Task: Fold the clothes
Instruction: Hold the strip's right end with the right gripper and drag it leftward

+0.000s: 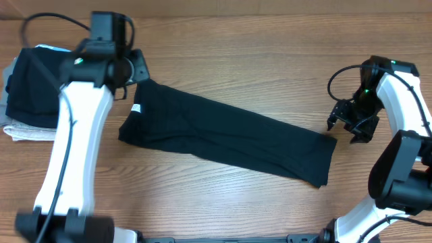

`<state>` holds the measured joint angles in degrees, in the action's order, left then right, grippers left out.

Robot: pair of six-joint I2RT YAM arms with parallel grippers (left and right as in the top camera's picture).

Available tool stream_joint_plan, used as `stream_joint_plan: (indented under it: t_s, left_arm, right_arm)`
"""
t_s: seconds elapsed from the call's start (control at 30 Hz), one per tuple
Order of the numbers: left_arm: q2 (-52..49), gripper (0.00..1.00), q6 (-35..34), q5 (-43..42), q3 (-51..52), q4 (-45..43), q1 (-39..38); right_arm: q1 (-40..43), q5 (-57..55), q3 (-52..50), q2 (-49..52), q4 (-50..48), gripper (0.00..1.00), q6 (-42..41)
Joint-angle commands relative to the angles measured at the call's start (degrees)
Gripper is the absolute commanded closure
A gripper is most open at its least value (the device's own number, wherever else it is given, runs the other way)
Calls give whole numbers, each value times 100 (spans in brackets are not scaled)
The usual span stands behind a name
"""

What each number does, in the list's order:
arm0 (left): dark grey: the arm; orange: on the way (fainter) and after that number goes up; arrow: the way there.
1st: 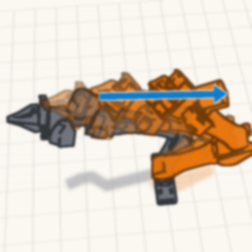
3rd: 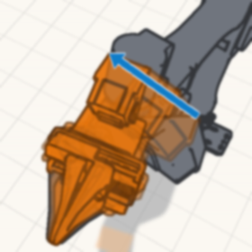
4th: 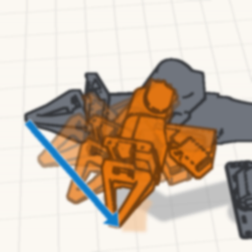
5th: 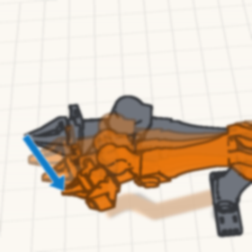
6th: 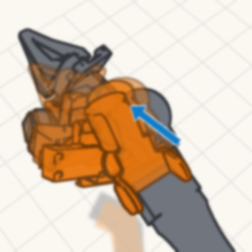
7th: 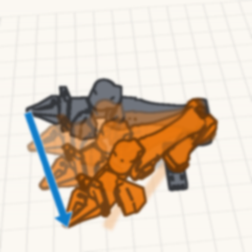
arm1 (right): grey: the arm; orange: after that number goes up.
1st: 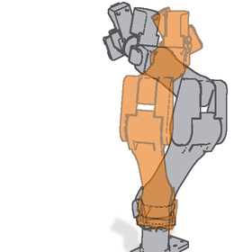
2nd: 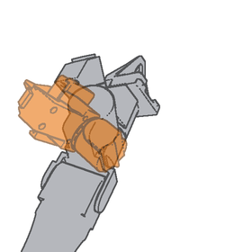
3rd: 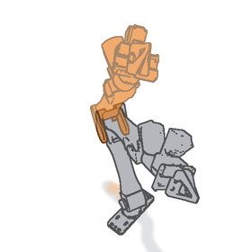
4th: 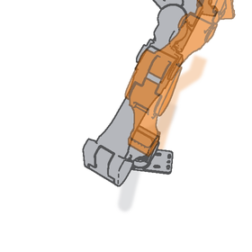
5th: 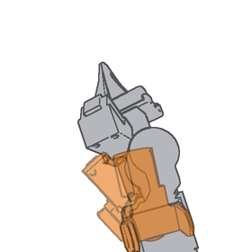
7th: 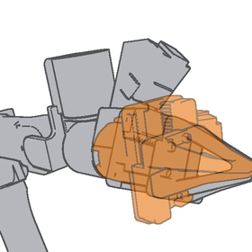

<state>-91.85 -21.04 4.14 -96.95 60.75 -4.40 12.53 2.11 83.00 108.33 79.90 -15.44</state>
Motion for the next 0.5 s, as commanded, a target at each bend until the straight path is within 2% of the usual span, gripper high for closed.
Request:
stream_joint_plan:
  t_s: [0.0,0.3,0.4,0.47]
  left_arm:
    - [138,45,26,-140,-39,157,-11]
    - [118,38,48,-61,-17,247,-7]
    - [118,30,48,-61,-17,249,-7]
    - [118,27,48,-57,-17,245,-7]
  right_arm:
    - [-149,7,-492,-195,-313,29,87]
    - [-160,-55,-2061,-195,-1816,29,42]
    - [-160,-55,-2448,-192,-2269,29,39]
    - [-160,-52,-2614,-192,-2485,33,37]
